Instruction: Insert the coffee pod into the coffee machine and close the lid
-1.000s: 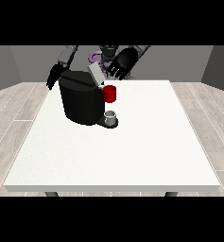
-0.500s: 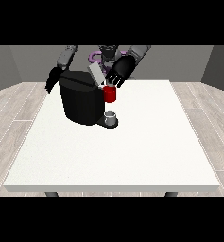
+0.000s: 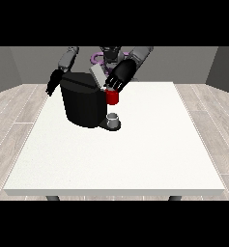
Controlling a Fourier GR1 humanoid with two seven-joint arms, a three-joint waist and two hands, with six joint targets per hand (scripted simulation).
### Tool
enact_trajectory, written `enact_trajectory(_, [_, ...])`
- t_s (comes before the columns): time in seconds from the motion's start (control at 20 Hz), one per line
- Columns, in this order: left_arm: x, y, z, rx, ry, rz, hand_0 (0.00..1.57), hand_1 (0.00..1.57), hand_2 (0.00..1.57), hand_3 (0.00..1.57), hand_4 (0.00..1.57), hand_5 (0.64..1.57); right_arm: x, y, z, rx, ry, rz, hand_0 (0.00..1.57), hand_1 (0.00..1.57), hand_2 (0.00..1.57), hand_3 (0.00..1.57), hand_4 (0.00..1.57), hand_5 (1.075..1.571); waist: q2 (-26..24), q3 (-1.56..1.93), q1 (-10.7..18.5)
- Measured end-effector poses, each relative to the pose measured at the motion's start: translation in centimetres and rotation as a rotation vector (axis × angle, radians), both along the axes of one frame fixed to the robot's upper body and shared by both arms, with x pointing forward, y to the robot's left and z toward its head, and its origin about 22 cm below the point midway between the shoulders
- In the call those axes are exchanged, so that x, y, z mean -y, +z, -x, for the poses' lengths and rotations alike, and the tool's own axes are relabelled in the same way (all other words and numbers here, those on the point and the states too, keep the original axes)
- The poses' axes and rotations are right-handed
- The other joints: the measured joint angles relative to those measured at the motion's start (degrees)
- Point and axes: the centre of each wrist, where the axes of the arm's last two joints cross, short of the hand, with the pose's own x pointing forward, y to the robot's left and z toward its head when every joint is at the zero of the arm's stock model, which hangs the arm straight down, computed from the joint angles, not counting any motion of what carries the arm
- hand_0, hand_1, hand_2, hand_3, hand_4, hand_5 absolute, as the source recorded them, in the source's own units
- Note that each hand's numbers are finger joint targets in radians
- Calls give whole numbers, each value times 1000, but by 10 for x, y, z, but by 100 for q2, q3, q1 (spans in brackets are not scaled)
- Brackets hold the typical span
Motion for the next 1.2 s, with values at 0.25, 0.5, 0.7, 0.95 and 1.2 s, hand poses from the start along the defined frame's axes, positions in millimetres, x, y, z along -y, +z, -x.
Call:
enact_trajectory(0.25, [5,-4,-1,-2,10,-7,1227,1227,1258,1198,406,1571,5,0,-1,-16,-2,-5,0,0,0,0,0,1571,-69,-5,-5])
enact_trajectory(0.5, [1,3,0,39,7,-2,1212,1212,1245,1199,352,1571,8,-2,-1,10,-4,3,0,0,0,0,141,1571,70,-1,-13])
enact_trajectory(0.7, [-2,5,0,50,2,-5,1189,1189,1207,1172,362,1571,10,-1,-1,0,-8,0,0,0,0,0,0,1571,33,1,-34])
enact_trajectory(0.95, [-1,-1,0,89,16,-17,1209,1209,1228,1132,0,1571,7,-1,0,3,-6,2,0,0,0,0,0,1571,38,-2,-55])
enact_trajectory(1.2, [-4,-4,0,131,30,-99,1162,1162,1190,1068,0,1571,4,-1,1,14,-3,5,0,0,0,0,0,1571,132,0,-100])
